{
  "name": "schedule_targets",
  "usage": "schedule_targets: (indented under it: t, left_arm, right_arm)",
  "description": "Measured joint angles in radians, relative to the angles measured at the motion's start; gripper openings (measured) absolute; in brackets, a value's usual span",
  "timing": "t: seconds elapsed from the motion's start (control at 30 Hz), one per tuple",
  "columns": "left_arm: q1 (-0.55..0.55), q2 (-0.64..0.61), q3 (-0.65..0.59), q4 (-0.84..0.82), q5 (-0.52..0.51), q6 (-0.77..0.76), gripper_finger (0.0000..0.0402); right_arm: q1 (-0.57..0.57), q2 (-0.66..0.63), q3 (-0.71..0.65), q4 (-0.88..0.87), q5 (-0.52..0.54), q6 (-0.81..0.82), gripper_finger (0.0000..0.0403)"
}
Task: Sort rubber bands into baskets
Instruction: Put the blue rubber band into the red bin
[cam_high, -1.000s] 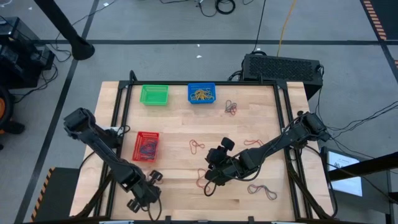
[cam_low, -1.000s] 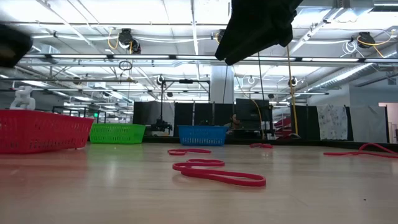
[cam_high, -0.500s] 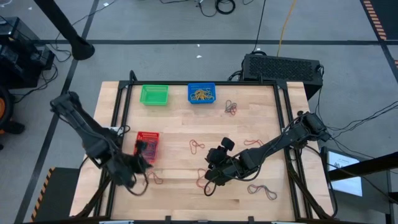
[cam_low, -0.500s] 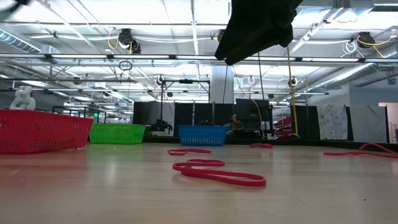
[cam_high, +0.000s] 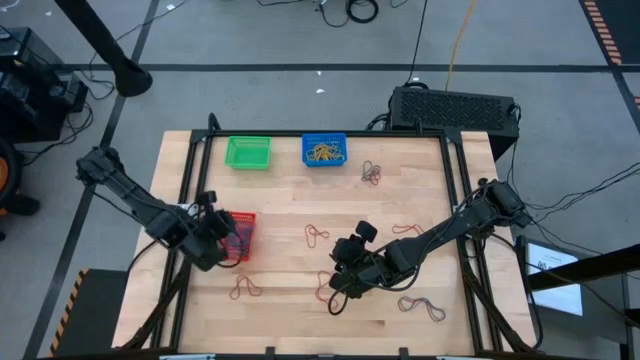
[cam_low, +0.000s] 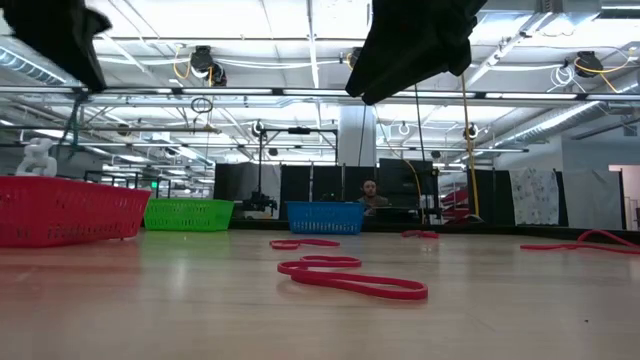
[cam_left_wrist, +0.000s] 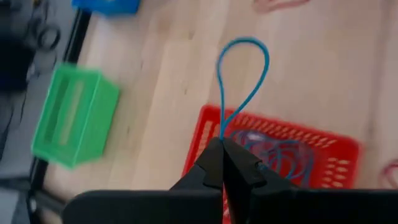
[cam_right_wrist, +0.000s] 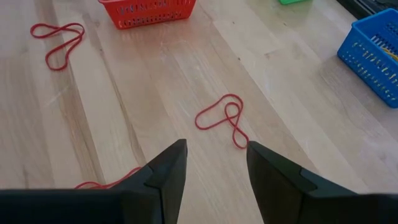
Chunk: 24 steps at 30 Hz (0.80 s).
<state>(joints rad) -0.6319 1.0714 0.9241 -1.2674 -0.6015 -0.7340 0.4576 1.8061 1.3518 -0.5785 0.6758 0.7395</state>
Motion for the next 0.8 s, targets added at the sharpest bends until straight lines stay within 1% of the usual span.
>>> schedule_targets:
  t: [0.07,0.17,0.23,0.3,0.6,0.8]
  left_arm:
    - [0.037,0.000,-0.031,0.000,0.021,-0.035,0.0000]
    - [0.094,0.000,-0.074,0.001,0.103,-0.094,0.0000]
    - [0.119,0.000,-0.095,0.003,0.156,-0.100,0.0000]
    - [0.135,0.000,-0.115,0.011,0.185,-0.099,0.0000]
    - [0.155,0.000,-0.143,0.059,0.231,-0.094,0.0001]
    - [0.155,0.000,-0.143,0.059,0.235,-0.099,0.0029]
  right_arm:
    - [0.000,0.000,0.000,0.000,0.000,0.000,0.0160]
    - [0.000,0.000,0.000,0.000,0.000,0.000,0.0160]
    - [0.000,-0.001,0.000,0.000,0.000,0.000,0.0160]
    - [0.000,-0.001,0.000,0.000,0.000,0.000,0.0160]
    - [0.000,-0.001,0.000,0.000,0.000,0.000,0.0160]
    - [0.002,-0.001,0.000,0.000,-0.001,-0.001,0.0160]
